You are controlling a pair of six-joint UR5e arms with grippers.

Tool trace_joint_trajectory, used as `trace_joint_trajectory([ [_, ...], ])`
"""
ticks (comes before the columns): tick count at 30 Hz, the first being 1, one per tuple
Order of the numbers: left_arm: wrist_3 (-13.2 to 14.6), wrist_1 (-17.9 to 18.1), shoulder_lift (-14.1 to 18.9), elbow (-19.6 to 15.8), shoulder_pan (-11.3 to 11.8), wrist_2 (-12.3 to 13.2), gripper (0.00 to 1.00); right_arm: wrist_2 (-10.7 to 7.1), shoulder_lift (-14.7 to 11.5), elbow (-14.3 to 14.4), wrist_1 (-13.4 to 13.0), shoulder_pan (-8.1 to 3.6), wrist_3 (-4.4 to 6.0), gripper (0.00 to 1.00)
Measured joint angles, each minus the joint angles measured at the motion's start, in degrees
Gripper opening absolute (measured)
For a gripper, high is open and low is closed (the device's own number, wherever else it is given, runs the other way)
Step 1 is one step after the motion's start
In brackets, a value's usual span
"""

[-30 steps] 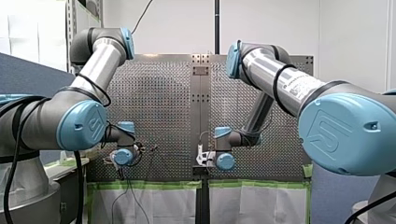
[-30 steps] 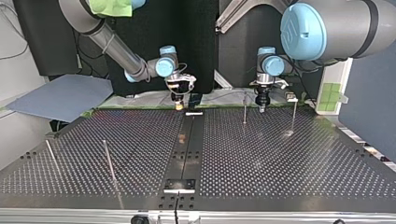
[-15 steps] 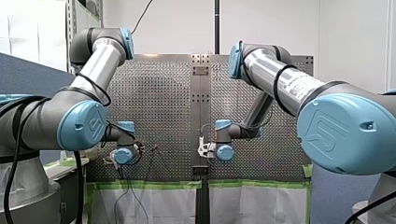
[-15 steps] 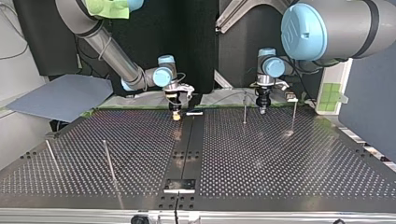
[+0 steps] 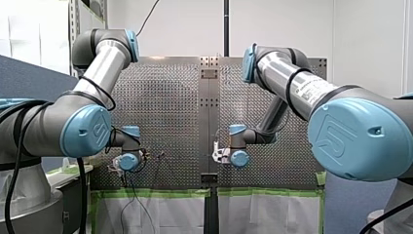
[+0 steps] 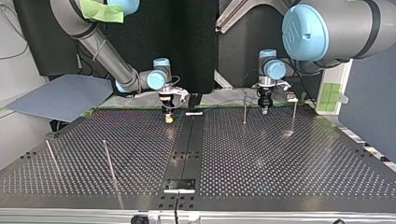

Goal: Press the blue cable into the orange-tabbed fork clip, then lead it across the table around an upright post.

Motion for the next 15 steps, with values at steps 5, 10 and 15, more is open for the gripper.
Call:
trace_joint_trajectory([
  [5,0.6,-0.5,0.0,0.1,0.0,0.0,0.00,-0.12,0.0,0.0,0.0,-0.12,-0.17,0.00],
  [10,1.3,-0.6,0.0,0.1,0.1,0.0,0.00,-0.47,0.0,-0.1,0.0,-0.13,-0.23,0.00],
  [15,3.1,-0.7,0.0,0.1,0.1,0.1,0.05,-1.23,0.0,-0.3,0.1,-0.12,-0.24,0.00],
])
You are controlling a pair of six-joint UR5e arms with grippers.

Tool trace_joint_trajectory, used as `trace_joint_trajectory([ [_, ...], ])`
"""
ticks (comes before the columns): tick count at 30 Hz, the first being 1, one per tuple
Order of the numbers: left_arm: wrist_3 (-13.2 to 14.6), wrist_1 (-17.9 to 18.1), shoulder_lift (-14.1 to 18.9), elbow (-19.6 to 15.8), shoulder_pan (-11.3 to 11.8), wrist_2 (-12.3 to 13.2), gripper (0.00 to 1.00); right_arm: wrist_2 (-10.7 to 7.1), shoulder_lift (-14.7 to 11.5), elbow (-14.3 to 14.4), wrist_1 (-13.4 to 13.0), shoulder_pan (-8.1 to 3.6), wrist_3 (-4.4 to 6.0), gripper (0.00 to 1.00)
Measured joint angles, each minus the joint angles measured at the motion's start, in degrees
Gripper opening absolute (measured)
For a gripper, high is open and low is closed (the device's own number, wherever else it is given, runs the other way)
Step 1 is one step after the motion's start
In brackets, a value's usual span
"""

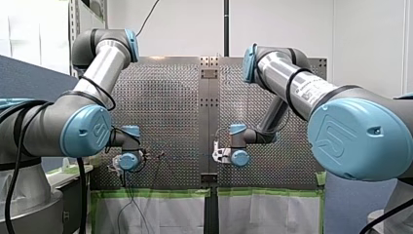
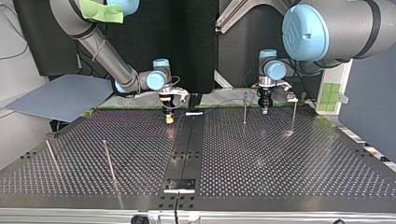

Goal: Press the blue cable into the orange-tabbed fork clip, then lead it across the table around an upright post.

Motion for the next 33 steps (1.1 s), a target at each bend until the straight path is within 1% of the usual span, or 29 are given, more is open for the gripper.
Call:
trace_joint_trajectory([
  [1,0.6,-0.1,0.0,0.0,0.0,0.0,0.12,-0.05,0.0,0.0,0.0,0.02,0.00,0.00],
  [2,1.0,-0.1,0.0,0.0,0.0,0.0,0.21,-0.09,0.0,0.0,0.0,0.03,0.00,0.00],
  [3,1.5,-0.2,0.0,0.0,0.0,0.1,0.21,-0.11,0.0,0.0,0.0,0.04,0.00,0.00],
  [4,2.1,-0.3,0.0,0.0,0.1,0.2,0.32,-0.13,0.0,0.0,0.0,0.05,0.00,0.00],
  [5,2.5,-0.4,0.0,0.0,0.1,0.4,0.40,-0.16,0.0,0.0,0.1,0.06,0.00,0.00],
  [6,2.9,-0.6,0.0,0.0,0.1,0.6,0.40,-0.18,0.0,0.0,0.1,0.07,0.00,0.00],
  [7,3.5,-0.7,0.0,0.0,0.1,0.8,0.53,-0.19,0.0,0.0,0.2,0.07,0.00,0.00],
  [8,3.9,-0.8,0.0,0.0,0.1,0.8,0.57,-0.21,0.0,0.0,0.2,0.10,0.00,0.00],
  [9,4.3,-1.0,0.0,0.0,0.2,0.7,0.57,-0.23,0.0,0.0,0.2,0.11,0.00,0.00],
  [10,4.9,-1.2,0.0,0.0,0.2,0.6,0.67,-0.23,0.0,0.0,0.3,0.12,0.00,0.00],
  [11,5.3,-1.4,0.0,0.0,0.2,0.5,0.71,-0.23,0.0,0.0,0.3,0.13,0.00,0.00],
  [12,5.8,-1.6,0.0,0.0,0.2,0.5,0.71,-0.23,0.0,0.0,0.3,0.14,0.00,0.00],
  [13,6.4,-1.9,0.0,0.0,0.2,0.4,0.76,-0.24,0.0,0.0,0.3,0.16,0.00,0.00],
  [15,7.2,-2.4,0.0,0.0,0.2,0.4,0.76,-0.24,0.0,0.0,0.3,0.19,0.00,0.00],
  [16,7.6,-2.7,0.0,0.0,0.2,0.4,0.80,-0.24,0.0,0.0,0.3,0.20,0.00,0.00],
  [18,7.9,-3.3,0.0,0.0,0.2,0.6,0.80,-0.23,0.0,0.0,0.3,0.23,0.00,0.00],
  [19,8.0,-3.8,0.0,0.0,0.2,0.8,0.83,-0.23,0.0,-0.1,0.3,0.23,0.00,0.00],
  [21,8.1,-4.5,0.0,-0.1,0.3,1.3,0.83,-0.23,0.0,-0.1,0.3,0.24,0.00,0.00],
  [22,8.1,-4.9,0.0,0.0,0.3,1.7,0.85,-0.24,0.0,-0.1,0.3,0.25,0.00,0.00],
  [27,8.4,-7.1,0.0,-0.1,0.3,3.0,0.85,-0.24,0.0,0.0,0.3,0.31,0.00,0.00],
  [33,9.7,-9.9,0.1,-0.5,0.4,5.2,0.85,-0.24,0.0,0.0,0.3,0.48,0.00,0.00],
])
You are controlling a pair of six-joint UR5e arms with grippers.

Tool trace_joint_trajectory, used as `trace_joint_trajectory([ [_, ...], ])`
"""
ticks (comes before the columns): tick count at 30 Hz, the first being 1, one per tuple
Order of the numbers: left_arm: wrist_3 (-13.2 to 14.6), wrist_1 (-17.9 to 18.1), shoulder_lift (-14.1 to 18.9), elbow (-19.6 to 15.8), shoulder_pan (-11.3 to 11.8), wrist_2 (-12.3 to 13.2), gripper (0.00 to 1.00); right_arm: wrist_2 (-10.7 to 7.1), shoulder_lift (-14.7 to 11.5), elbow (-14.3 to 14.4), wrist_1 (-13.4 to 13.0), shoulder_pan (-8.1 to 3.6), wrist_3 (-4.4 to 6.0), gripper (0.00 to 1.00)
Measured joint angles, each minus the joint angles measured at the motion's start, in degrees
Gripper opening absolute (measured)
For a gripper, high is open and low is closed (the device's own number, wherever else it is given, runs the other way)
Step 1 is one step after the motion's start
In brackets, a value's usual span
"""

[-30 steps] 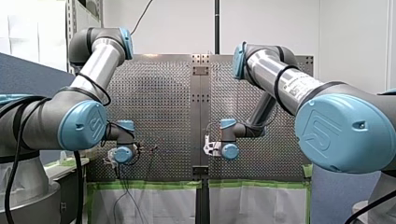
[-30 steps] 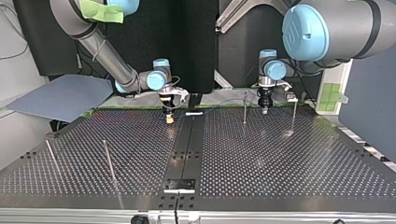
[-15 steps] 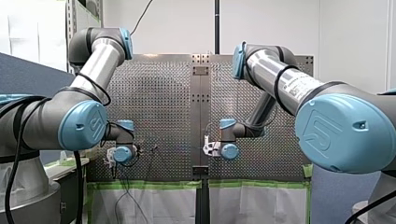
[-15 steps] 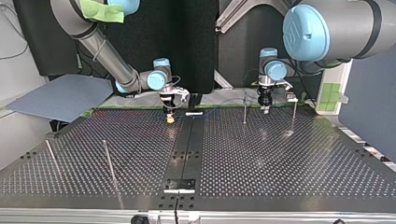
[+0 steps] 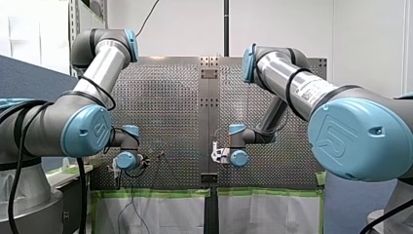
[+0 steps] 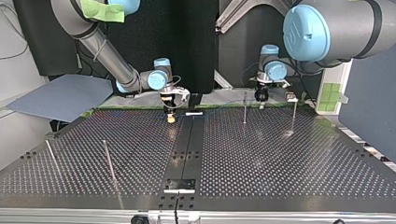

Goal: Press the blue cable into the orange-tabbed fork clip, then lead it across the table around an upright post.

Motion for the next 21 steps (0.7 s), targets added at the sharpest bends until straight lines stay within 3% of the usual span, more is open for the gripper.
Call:
trace_joint_trajectory([
  [7,1.4,-0.8,0.6,-2.2,0.3,3.3,0.85,0.00,0.0,0.0,0.5,0.11,0.00,0.00],
  [21,3.0,1.6,4.8,-7.0,0.6,6.4,0.85,0.00,0.0,0.0,1.0,0.21,0.00,0.00],
])
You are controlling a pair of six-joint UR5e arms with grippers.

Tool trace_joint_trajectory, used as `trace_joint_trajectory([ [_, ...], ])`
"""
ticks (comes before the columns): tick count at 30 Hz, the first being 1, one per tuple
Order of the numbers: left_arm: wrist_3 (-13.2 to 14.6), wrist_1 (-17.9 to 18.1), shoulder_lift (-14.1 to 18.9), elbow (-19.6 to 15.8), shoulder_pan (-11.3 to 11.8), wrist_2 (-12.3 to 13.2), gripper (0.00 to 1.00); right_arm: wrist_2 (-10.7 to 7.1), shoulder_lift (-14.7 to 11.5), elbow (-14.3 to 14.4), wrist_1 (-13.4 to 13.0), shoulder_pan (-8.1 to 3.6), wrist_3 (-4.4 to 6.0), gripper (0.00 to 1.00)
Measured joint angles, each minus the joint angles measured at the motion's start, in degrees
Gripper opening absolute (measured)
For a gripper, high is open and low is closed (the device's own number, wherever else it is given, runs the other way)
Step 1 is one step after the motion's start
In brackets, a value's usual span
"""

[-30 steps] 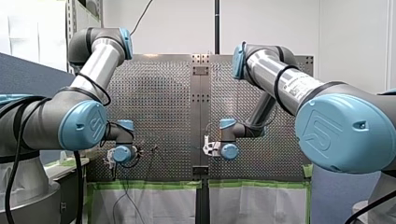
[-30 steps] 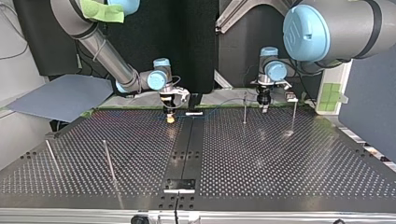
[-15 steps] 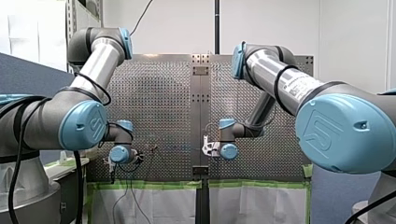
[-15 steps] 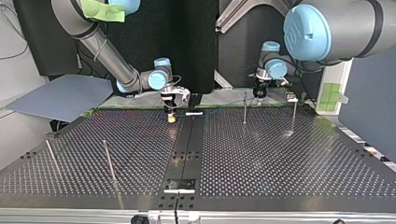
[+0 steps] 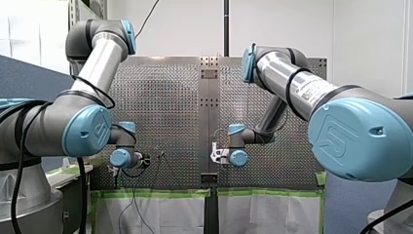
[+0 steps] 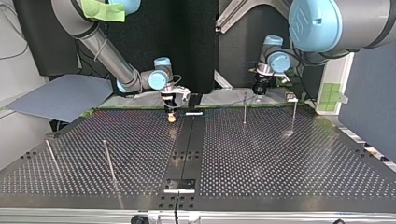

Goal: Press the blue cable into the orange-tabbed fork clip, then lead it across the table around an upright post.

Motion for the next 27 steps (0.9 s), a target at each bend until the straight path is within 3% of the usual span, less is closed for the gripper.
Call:
trace_joint_trajectory([
  [8,-2.0,2.9,3.8,-3.8,-0.1,1.6,0.85,0.06,0.0,0.0,0.4,0.04,-0.07,0.00],
  [15,-1.1,0.6,7.0,-7.3,-0.2,2.7,0.85,0.09,0.0,0.0,0.6,0.10,-0.08,0.00],
  [21,-0.4,-0.6,7.6,-9.9,-0.6,3.0,0.85,0.09,0.0,0.0,0.7,0.09,-0.09,0.00],
  [27,-0.8,0.6,7.6,-10.2,-1.3,3.9,0.85,0.13,0.0,0.0,0.7,0.09,-0.08,0.00],
])
